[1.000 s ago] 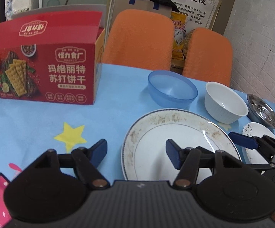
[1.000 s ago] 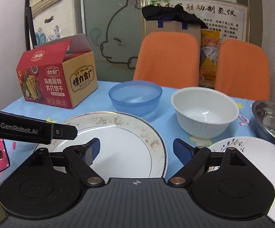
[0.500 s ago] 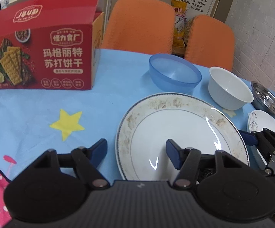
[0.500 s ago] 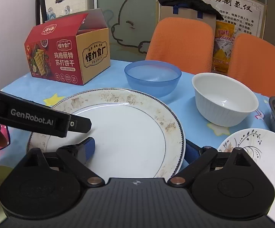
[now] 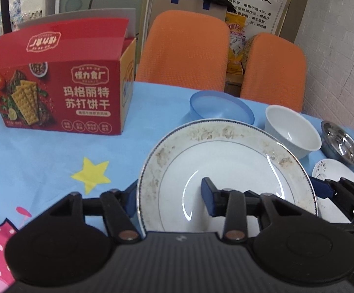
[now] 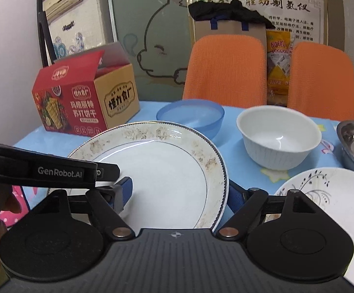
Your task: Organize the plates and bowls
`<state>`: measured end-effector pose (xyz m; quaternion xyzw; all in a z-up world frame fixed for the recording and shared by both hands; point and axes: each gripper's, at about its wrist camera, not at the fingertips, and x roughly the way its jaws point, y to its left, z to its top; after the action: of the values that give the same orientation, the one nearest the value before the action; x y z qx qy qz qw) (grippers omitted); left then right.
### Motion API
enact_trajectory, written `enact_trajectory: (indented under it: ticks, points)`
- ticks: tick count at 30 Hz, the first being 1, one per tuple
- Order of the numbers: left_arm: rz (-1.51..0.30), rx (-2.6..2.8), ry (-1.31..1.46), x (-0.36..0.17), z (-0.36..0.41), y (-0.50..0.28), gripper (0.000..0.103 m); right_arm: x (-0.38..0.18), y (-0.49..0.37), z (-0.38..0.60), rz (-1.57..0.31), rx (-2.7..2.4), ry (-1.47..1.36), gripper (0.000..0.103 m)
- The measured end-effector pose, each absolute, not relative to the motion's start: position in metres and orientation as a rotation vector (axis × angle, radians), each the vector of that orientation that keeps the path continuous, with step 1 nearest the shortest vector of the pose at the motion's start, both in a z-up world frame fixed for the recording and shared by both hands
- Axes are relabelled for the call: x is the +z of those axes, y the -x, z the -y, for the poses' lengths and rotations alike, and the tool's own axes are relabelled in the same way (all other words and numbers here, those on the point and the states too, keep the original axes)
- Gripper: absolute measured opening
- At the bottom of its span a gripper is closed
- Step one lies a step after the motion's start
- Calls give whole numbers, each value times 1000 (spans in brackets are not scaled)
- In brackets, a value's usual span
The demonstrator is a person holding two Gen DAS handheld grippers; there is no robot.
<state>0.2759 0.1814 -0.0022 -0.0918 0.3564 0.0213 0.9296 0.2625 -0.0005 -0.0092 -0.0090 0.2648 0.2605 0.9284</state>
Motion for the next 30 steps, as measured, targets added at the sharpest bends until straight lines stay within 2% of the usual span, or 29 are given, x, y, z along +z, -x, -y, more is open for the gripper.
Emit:
enact_trajectory:
  ticks: [5, 12, 21, 29, 30]
  points:
    - [-728, 72, 166, 11, -176, -262, 39, 1, -251, 2, -539, 549, 0, 103]
    - [-721, 98, 150, 19, -171, -195, 40, 7, -192, 8, -543, 597, -16, 103]
    - [-760, 113, 148, -2, -158, -114, 40, -10, -114, 12, -575, 585, 11, 103]
    - [-755, 136, 124, -20, -160, -97, 40, -25, -98, 2, -565, 580, 81, 103]
    - [-740, 139, 107, -19, -159, -96, 44, -25, -99, 2, -563, 584, 79, 103]
